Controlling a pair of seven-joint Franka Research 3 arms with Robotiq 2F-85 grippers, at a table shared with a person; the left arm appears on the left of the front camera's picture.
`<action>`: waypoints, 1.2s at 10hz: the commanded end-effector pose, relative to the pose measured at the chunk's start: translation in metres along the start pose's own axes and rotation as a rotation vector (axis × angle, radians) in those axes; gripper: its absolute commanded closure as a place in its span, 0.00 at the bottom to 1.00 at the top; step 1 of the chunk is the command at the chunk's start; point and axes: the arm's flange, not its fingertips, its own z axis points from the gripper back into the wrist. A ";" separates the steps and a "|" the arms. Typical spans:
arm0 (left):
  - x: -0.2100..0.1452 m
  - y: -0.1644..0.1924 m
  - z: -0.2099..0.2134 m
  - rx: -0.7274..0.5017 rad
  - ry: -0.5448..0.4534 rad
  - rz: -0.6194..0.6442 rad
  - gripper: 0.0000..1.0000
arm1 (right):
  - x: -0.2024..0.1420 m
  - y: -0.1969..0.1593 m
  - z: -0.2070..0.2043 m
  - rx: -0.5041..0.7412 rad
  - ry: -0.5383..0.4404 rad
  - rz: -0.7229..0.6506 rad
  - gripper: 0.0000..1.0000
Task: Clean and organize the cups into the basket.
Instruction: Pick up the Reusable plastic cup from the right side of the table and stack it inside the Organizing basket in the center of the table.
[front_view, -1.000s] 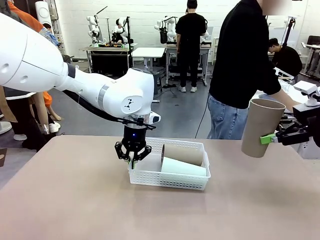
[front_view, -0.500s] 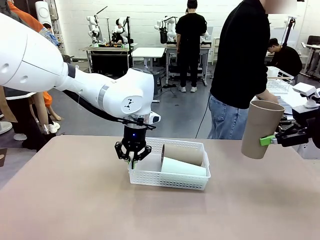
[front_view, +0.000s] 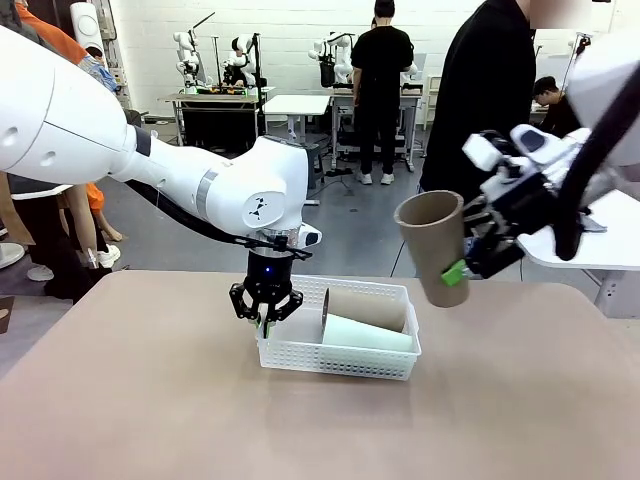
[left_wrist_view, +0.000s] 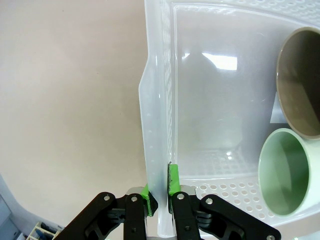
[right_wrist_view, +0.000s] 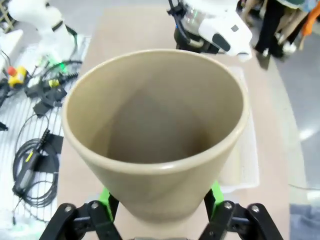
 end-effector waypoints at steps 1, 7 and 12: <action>-0.001 0.002 -0.001 0.006 0.003 -0.004 1.00 | 0.005 -0.031 -0.024 0.037 0.137 -0.045 0.19; -0.001 0.002 -0.001 0.006 0.003 -0.004 1.00 | 0.043 -0.064 -0.090 0.079 0.337 -0.056 0.19; -0.001 0.002 -0.001 0.006 0.003 -0.004 1.00 | 0.035 -0.056 -0.088 0.085 0.312 -0.041 0.19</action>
